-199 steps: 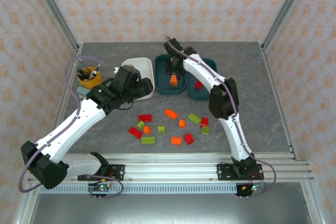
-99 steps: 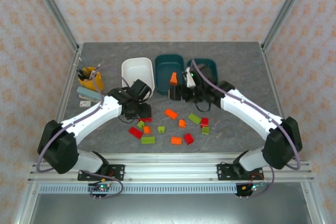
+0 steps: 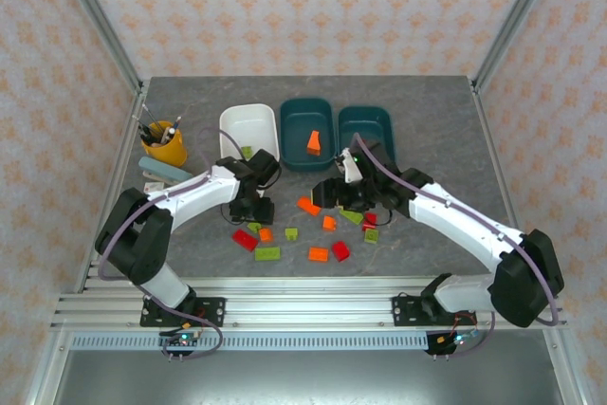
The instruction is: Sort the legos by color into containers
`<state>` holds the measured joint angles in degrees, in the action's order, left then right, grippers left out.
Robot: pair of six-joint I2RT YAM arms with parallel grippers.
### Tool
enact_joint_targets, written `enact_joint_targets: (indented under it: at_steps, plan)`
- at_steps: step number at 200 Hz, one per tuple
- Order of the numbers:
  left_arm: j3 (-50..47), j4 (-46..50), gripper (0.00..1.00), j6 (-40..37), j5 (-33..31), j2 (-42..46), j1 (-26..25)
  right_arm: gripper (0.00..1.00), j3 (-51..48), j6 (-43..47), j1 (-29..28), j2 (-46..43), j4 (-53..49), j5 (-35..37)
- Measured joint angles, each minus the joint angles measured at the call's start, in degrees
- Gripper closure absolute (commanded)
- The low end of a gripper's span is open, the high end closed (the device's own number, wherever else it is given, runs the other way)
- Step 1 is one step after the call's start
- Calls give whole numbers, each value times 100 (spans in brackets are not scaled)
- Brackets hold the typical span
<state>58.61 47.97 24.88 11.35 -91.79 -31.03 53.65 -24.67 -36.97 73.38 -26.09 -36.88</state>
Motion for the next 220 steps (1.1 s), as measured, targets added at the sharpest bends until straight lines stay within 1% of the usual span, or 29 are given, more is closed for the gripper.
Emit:
enact_joint_targets:
  at_steps: [25, 66, 150, 188, 220]
  plan:
    - [-48, -57, 48, -59, -31, -48, 2, 26, -37, -20, 0, -35, -2, 0]
    - [-94, -173, 55, -103, -127, -284, 0, 26, -46, -24, 0, -39, -4, 0]
    - [-188, -369, 75, -98, -188, -358, 0, 27, -46, -74, 0, -39, -2, 2]
    - [-205, -345, 78, -101, -354, -219, 2, 27, -46, -92, 0, -39, -2, 35]
    - [-125, -83, 78, -98, -520, 197, 2, 28, -44, -111, 0, -39, -2, 127]
